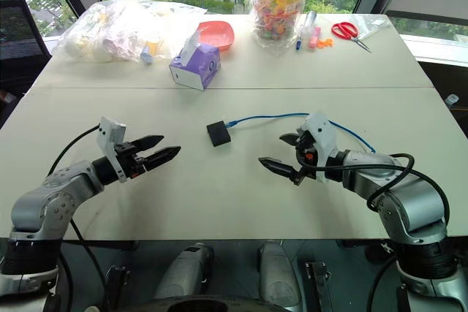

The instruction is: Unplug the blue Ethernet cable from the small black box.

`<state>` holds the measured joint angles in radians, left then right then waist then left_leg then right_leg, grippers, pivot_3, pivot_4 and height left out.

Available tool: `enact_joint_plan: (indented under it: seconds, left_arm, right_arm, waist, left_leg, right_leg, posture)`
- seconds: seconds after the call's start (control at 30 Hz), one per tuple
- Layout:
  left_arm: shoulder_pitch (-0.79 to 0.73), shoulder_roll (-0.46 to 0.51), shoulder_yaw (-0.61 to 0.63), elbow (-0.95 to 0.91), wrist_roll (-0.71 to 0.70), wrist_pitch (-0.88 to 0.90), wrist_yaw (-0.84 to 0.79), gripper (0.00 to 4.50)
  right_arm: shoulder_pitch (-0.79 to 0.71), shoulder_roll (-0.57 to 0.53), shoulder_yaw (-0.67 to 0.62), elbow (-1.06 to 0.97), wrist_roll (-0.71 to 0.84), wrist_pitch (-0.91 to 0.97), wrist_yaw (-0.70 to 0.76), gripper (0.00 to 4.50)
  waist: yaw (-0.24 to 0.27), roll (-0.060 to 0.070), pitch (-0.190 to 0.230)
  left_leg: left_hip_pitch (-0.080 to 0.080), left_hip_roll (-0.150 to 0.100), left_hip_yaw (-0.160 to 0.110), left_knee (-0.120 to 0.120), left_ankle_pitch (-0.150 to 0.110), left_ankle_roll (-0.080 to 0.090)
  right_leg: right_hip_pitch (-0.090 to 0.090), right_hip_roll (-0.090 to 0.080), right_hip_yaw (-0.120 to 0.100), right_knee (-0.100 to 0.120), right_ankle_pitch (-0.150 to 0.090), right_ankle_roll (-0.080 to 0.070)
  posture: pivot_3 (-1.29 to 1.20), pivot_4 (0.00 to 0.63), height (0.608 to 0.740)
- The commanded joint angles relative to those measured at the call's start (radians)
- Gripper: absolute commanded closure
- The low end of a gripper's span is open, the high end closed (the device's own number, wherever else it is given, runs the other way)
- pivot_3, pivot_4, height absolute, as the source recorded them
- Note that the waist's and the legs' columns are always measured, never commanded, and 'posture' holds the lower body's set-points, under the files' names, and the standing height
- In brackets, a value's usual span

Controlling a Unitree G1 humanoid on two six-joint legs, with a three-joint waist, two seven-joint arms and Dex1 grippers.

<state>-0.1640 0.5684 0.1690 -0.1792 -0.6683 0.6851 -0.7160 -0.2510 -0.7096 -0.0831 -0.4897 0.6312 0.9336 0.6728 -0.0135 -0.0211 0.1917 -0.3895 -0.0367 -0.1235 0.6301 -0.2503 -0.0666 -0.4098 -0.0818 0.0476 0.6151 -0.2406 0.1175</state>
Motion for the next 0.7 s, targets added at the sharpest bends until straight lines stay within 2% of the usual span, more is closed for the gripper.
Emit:
enact_joint_plan:
  seconds: [0.03,0.27,0.47,0.6,0.7]
  left_arm:
    - [-0.013,0.015,-0.008,-0.013,0.019,-0.033,-0.029,0.05]
    - [-0.037,0.027,-0.040,-0.002,0.099,-0.125,-0.068,0.05]
    - [-0.041,0.022,-0.079,0.003,0.148,-0.168,-0.083,0.05]
    - [-0.075,0.018,-0.088,0.019,0.163,-0.178,-0.088,0.05]
    - [-0.063,0.030,-0.053,0.008,0.154,-0.170,-0.079,0.05]
  right_arm:
    - [-0.026,-0.018,-0.006,-0.015,0.004,0.002,0.000,0.00]
    - [-0.162,-0.065,0.092,0.071,-0.066,-0.043,0.065,0.00]
    - [-0.351,-0.037,0.262,0.270,-0.200,-0.165,0.166,0.00]
    - [-0.570,0.059,0.454,0.619,-0.399,-0.363,0.265,0.00]
    - [-0.667,0.133,0.527,0.849,-0.511,-0.500,0.295,0.00]
  waist:
    - [0.000,0.000,0.000]
    - [0.000,0.000,0.000]
    - [-0.004,0.000,0.000]
    - [-0.011,0.000,0.001]
    - [-0.018,0.000,0.001]
  left_leg:
    - [0.000,0.000,0.000,0.000,0.000,0.000]
    - [0.000,0.000,0.000,0.000,0.000,0.000]
    - [0.000,0.000,0.001,0.000,0.000,0.000]
    - [0.000,0.000,0.001,0.000,0.000,0.000]
    - [0.001,0.000,0.001,0.000,0.000,0.000]
  right_leg:
    - [0.000,0.000,0.000,0.000,0.000,0.000]
    - [0.000,0.000,0.000,0.000,0.000,0.000]
    - [-0.001,0.000,0.000,0.000,0.000,0.000]
    - [-0.001,0.000,0.000,0.000,0.003,0.003]
    - [-0.001,0.000,0.000,0.000,0.004,0.003]
  posture:
    - [0.00,0.150,0.740]
    - [0.00,0.150,0.740]
    - [0.00,0.150,0.740]
    - [0.00,0.150,0.740]
    - [0.00,0.150,0.740]
